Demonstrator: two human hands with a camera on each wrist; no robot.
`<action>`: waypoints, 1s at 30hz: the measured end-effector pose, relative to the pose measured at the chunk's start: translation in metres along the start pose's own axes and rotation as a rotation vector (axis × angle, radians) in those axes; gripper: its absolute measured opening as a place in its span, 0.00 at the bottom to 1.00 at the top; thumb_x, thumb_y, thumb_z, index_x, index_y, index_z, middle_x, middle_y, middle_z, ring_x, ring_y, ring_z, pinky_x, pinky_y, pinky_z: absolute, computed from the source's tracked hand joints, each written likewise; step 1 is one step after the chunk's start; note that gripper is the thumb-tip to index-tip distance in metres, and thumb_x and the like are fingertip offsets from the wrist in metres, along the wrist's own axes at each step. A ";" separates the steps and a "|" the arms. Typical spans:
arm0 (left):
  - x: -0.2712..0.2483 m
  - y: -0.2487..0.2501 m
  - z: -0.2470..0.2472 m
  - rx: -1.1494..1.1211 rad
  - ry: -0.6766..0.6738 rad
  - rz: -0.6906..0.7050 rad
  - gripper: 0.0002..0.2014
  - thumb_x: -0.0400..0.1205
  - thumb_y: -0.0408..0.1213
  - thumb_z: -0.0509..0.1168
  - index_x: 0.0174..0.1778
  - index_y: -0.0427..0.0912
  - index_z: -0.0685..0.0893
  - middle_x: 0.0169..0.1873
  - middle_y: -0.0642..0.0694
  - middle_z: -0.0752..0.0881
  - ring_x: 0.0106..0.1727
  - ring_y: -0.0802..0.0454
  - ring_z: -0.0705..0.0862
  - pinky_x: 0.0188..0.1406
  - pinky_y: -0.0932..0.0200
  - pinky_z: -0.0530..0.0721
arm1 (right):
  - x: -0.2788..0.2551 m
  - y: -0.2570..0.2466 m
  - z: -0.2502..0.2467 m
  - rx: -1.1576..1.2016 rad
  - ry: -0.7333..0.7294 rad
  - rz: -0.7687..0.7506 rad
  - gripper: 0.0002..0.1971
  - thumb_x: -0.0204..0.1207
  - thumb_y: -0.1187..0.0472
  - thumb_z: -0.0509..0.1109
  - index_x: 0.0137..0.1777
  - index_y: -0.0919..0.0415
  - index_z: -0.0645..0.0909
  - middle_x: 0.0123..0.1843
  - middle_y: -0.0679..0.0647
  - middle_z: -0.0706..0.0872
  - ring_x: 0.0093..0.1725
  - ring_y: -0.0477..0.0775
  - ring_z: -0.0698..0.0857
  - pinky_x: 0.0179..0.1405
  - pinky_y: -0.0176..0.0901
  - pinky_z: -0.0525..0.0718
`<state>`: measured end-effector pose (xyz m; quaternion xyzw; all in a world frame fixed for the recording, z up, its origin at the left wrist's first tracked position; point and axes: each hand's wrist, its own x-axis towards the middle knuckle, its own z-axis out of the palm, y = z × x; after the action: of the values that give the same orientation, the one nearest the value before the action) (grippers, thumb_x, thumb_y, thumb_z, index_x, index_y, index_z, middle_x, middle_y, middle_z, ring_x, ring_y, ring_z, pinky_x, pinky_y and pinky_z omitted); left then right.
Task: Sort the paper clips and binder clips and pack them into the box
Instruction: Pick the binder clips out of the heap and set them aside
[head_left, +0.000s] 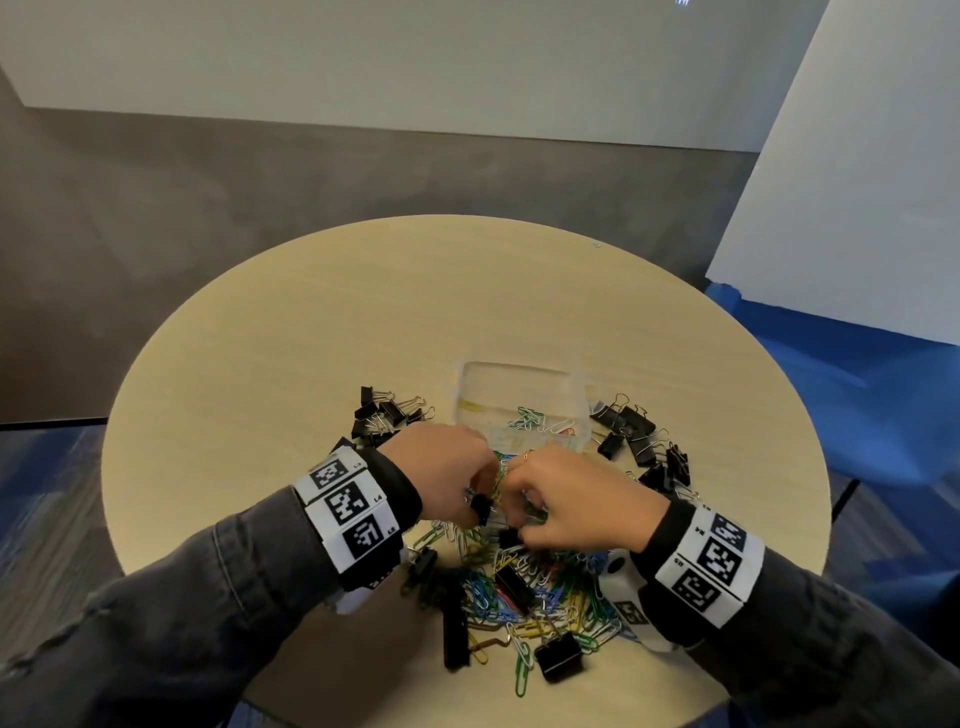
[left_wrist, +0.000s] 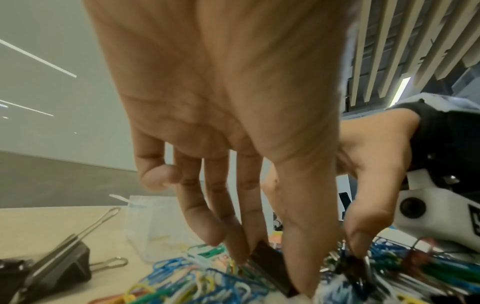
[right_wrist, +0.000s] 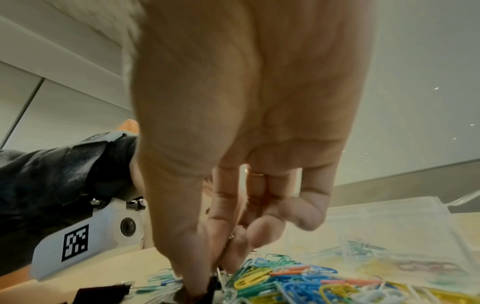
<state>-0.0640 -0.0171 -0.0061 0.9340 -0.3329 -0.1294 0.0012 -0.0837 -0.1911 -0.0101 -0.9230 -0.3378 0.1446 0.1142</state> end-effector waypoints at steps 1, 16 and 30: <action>0.000 -0.002 -0.001 -0.011 0.005 -0.005 0.13 0.73 0.51 0.70 0.50 0.53 0.82 0.44 0.56 0.77 0.50 0.51 0.81 0.38 0.58 0.71 | -0.001 0.001 -0.001 0.020 0.011 0.011 0.02 0.68 0.59 0.73 0.38 0.51 0.83 0.33 0.37 0.73 0.32 0.34 0.72 0.28 0.31 0.65; -0.014 -0.068 -0.022 -0.112 0.065 -0.317 0.10 0.74 0.48 0.72 0.48 0.50 0.84 0.44 0.51 0.84 0.46 0.50 0.84 0.41 0.56 0.83 | -0.042 0.092 -0.047 -0.023 0.153 0.696 0.10 0.76 0.49 0.70 0.40 0.54 0.83 0.40 0.51 0.86 0.41 0.52 0.84 0.40 0.46 0.82; -0.011 -0.085 -0.009 0.008 0.063 -0.486 0.15 0.79 0.48 0.68 0.58 0.47 0.79 0.56 0.48 0.80 0.56 0.47 0.81 0.43 0.56 0.76 | -0.036 0.051 -0.039 0.034 0.009 0.396 0.12 0.80 0.55 0.66 0.61 0.54 0.82 0.56 0.50 0.82 0.55 0.48 0.83 0.48 0.36 0.79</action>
<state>-0.0170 0.0550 -0.0022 0.9903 -0.0987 -0.0952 -0.0233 -0.0658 -0.2574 0.0176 -0.9700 -0.1465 0.1657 0.1005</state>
